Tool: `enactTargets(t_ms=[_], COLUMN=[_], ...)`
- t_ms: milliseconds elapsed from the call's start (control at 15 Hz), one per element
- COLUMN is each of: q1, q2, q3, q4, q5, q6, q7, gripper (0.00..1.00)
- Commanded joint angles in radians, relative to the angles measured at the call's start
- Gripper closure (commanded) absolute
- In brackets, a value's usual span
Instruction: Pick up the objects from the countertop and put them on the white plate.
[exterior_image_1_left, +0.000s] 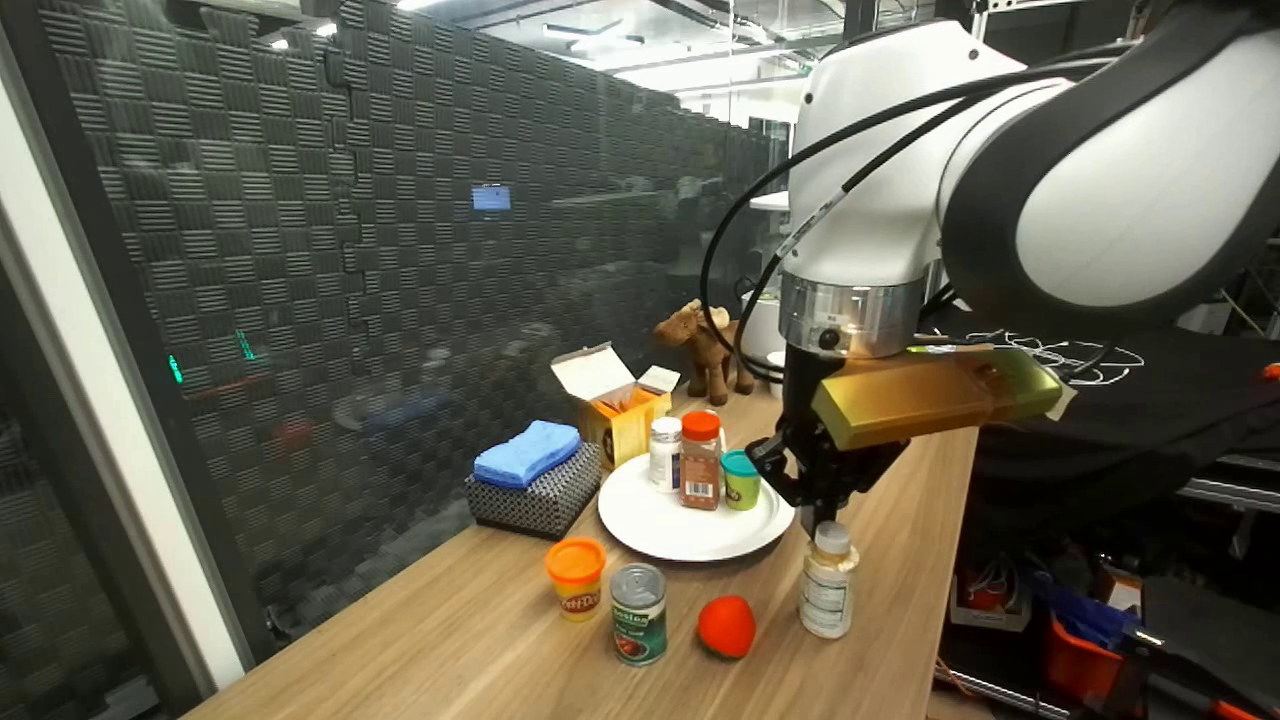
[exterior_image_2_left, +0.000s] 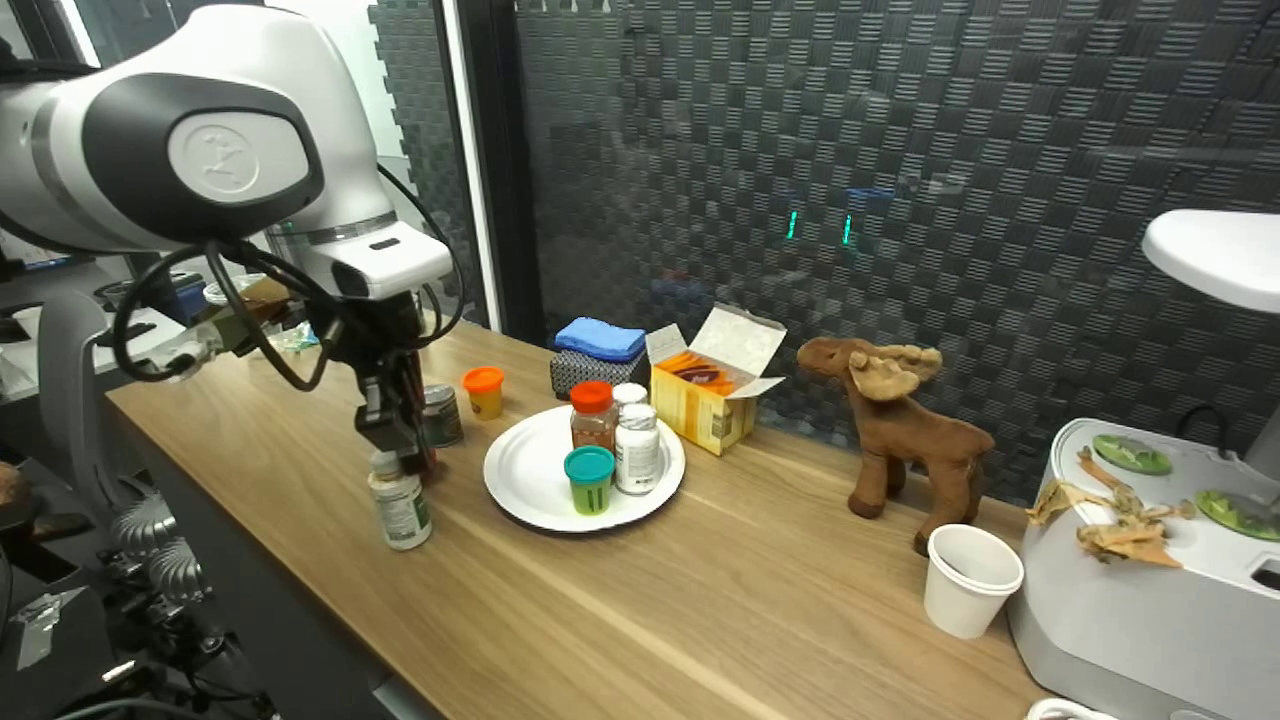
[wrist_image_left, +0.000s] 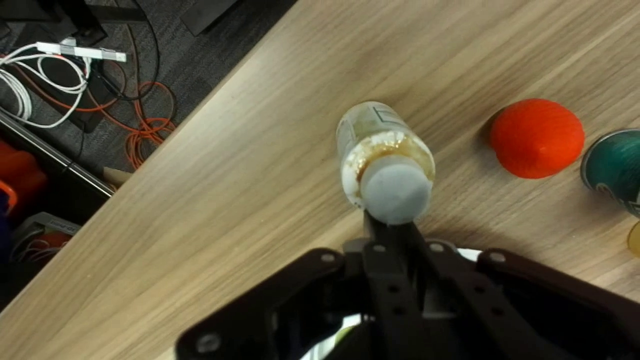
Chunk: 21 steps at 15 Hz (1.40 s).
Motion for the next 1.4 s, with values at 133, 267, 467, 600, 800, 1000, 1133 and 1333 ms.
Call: enactTargets(t_ms=[133,267,467,600,800,1000,1133,1333], q1=[-0.004,-0.003,0.004,0.008,0.012,0.016,0.018,0.018], q2=[-0.021,-0.027,-0.026,-0.021,-0.012,-0.012,-0.015,-0.015], q3=[0.02,0.024,0.033,0.041,0.049,0.054,0.055,0.054], q4=[0.015,0.016,0.022,0.024,0.028,0.029,0.026,0.024], q5=[-0.018,-0.025,-0.014,-0.003,0.018,0.036,0.038,0.052], q6=[-0.058,-0.07,-0.089,-0.094,-0.095,-0.097,-0.096,-0.092], q7=[0.021,0.033,0.031,0.022,0.005,-0.006,-0.003,-0.012], gripper=[0.56,0.4,0.18,0.03,0.0,0.14,0.29,0.54])
